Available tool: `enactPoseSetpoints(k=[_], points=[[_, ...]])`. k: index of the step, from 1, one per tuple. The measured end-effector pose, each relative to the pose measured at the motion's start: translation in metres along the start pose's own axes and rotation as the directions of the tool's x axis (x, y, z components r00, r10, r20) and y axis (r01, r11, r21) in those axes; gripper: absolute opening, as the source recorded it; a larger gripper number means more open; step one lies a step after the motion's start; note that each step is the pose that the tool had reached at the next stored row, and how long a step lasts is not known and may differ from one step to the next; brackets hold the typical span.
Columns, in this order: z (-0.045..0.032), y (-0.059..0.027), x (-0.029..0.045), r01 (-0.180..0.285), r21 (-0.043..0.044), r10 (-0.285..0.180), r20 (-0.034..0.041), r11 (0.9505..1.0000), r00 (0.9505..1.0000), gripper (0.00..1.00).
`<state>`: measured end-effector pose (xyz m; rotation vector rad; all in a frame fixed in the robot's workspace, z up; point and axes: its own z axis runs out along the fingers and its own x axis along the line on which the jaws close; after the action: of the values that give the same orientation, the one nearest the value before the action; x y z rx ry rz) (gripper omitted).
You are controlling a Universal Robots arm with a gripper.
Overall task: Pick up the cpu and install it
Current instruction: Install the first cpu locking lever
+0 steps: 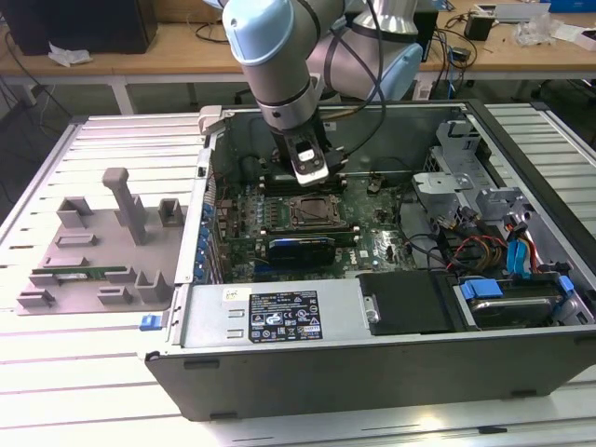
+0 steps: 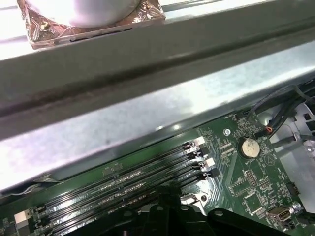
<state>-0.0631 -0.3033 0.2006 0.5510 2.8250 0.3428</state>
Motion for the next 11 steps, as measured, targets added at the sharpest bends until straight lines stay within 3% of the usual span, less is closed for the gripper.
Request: enactPoseSetpoints(k=[11], points=[[0.0047,-0.0053,-0.0005,0.001,0.0031,-0.001,0.0014,1.0,1.0,0.11]])
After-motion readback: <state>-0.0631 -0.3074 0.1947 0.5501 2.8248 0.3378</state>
